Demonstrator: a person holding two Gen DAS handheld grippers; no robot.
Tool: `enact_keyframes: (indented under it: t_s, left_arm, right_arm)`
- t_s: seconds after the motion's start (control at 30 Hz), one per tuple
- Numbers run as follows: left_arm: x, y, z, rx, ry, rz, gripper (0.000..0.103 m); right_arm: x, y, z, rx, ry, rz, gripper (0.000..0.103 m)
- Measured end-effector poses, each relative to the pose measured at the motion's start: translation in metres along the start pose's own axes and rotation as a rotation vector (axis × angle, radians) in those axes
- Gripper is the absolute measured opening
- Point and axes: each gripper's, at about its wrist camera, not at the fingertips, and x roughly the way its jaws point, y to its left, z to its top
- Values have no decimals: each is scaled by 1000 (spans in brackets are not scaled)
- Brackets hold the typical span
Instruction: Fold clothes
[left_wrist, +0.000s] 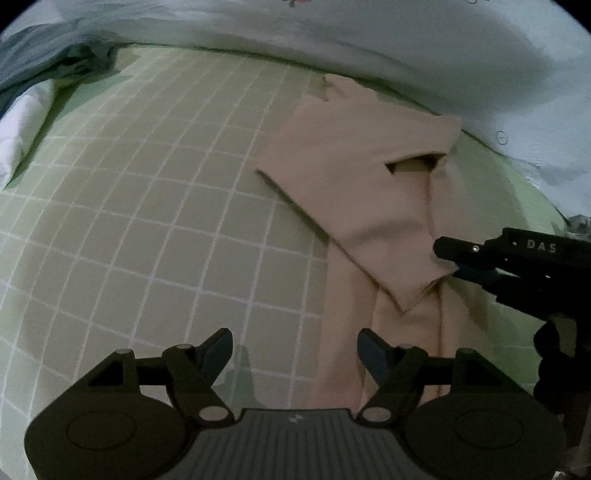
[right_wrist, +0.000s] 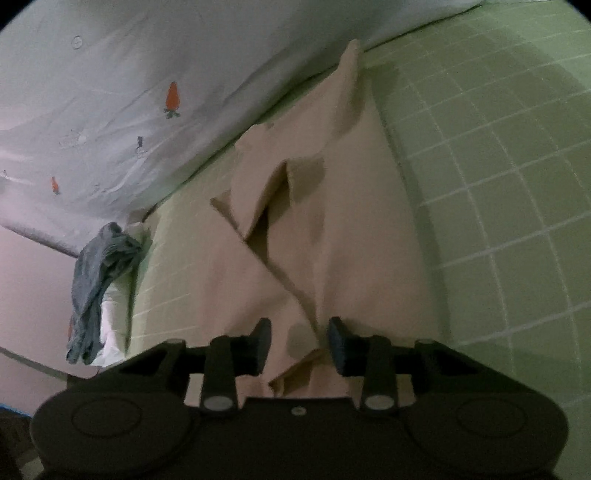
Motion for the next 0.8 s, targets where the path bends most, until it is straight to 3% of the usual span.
enact_keyframes:
  t_s: [0.07, 0.23, 0.57, 0.8]
  left_arm:
    - [0, -2, -2, -3, -1, -1, 75]
    - [-4, -4, -11, 22, -16, -7, 75]
    - [-16, -3, -19, 65, -28, -42, 75]
    - [-14, -10, -32, 142, 16, -88, 75]
  right_arm:
    - [-1, 3, -3, -15, 8, 5, 15]
    - [-11, 7, -11, -34, -2, 26, 5]
    - [-51, 18, -40, -43, -59, -16, 3]
    - [-78, 20, -63, -13, -116, -48, 2]
